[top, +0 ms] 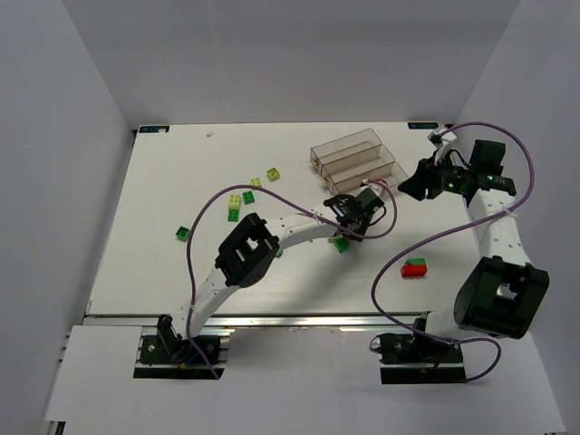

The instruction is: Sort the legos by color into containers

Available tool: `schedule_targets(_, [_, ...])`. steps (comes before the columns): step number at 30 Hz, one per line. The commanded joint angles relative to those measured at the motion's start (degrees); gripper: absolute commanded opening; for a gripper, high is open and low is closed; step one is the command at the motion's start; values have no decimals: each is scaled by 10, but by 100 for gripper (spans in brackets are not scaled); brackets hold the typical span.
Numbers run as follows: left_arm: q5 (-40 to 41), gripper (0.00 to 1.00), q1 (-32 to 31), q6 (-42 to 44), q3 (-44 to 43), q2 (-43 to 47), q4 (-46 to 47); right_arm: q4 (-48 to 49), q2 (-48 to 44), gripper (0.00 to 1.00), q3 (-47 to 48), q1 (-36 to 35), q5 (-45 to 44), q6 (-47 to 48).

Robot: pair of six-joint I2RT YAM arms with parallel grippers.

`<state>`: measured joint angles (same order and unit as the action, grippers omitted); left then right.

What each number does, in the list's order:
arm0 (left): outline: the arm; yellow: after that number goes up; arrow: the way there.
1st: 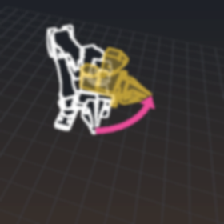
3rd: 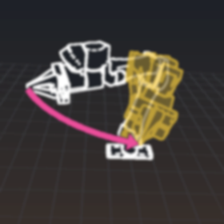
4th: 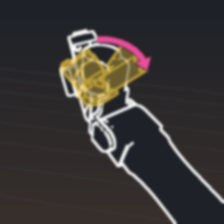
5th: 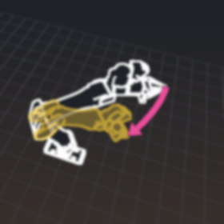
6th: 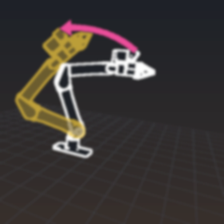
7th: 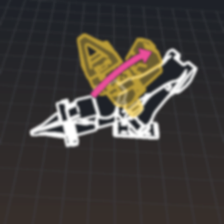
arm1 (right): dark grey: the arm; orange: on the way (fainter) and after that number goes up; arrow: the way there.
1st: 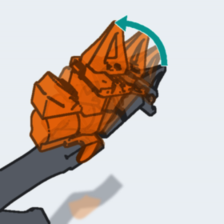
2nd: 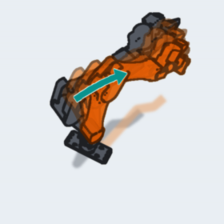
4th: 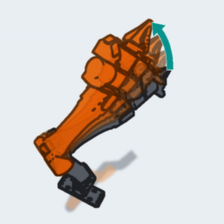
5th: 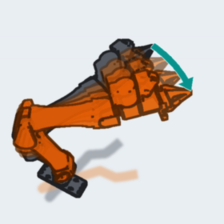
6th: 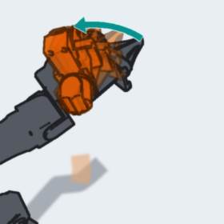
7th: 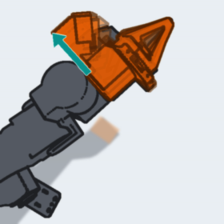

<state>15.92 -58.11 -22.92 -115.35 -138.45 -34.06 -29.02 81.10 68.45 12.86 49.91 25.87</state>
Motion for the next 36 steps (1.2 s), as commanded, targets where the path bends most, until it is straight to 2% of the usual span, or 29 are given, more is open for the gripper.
schedule_targets(1, [8,32,-5,-1,-12,32,8,3,3,48,-4,7,14,-5])
schedule_targets(5, [16,16,-5,-2,-17,63,18,2,3,48,-5,7,12,-5])
schedule_targets(8, [16,9,2,-5,-29,81,23,0,3,48,-4,7,12,-4])
schedule_targets(12, [3,4,25,-19,-37,97,33,2,3,48,-5,7,12,-3])
schedule_targets(22, [-48,3,87,-50,-70,78,77,16,5,48,-11,7,19,-18])
schedule_targets(36, [-59,4,113,-56,-132,17,114,18,6,50,-25,7,14,-11])
